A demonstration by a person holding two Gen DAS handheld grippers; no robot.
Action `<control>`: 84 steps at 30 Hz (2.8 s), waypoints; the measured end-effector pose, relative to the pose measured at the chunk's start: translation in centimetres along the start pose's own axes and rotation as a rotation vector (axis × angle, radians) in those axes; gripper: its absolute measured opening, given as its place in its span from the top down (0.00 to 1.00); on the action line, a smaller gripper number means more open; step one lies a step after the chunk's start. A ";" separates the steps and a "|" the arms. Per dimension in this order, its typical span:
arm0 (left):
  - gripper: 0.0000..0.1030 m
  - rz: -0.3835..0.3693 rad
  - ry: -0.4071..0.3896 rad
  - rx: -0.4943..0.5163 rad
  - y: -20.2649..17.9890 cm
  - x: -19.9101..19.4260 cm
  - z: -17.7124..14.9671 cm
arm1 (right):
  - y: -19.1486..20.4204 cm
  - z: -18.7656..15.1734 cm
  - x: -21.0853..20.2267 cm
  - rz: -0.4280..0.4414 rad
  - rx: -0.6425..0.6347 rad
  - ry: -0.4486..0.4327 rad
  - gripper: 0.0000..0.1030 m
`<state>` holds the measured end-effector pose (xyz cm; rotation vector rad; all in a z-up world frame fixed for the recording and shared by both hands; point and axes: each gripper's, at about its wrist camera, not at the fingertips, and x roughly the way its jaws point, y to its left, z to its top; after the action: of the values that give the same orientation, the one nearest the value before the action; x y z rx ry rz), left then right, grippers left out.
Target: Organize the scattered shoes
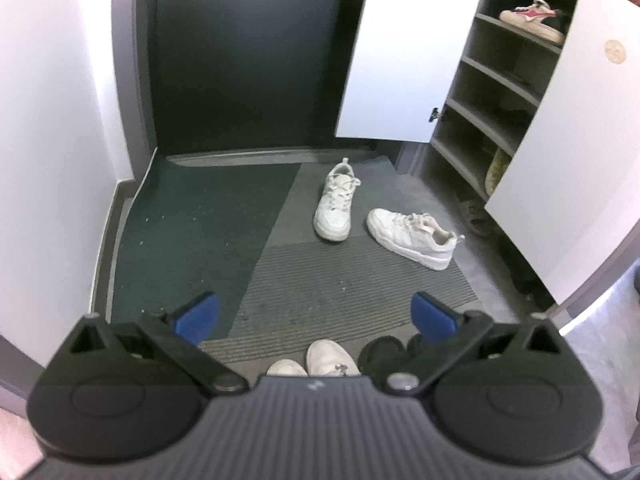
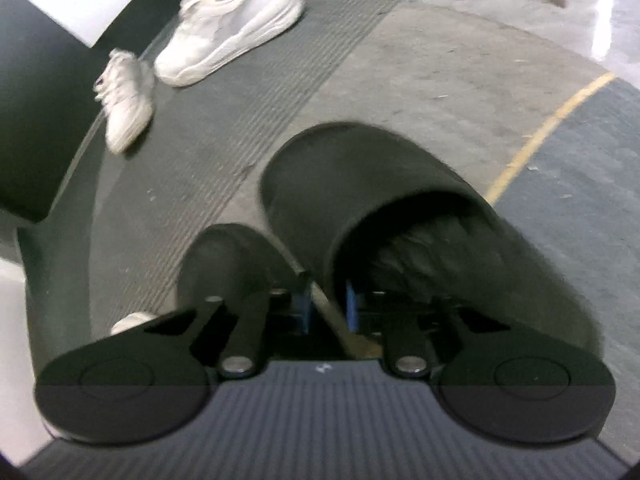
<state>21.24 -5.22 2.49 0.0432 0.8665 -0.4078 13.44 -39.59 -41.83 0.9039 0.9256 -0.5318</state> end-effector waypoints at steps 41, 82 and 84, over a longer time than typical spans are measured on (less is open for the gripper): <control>0.00 0.036 0.041 0.215 -10.8 3.1 1.5 | 13.2 -0.6 -48.2 0.501 -0.015 -0.509 0.70; 0.22 -0.068 0.422 -0.130 -26.4 68.4 4.4 | 8.5 13.1 -26.4 0.274 0.572 -0.237 0.00; 0.36 -0.123 0.437 -0.170 -25.6 69.4 3.9 | 8.7 13.4 -25.6 0.269 0.575 -0.222 0.00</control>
<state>54.67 -52.58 -43.57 -0.0812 1.3369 -0.4463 12.53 -45.72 -12.27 1.4311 0.4365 -0.6622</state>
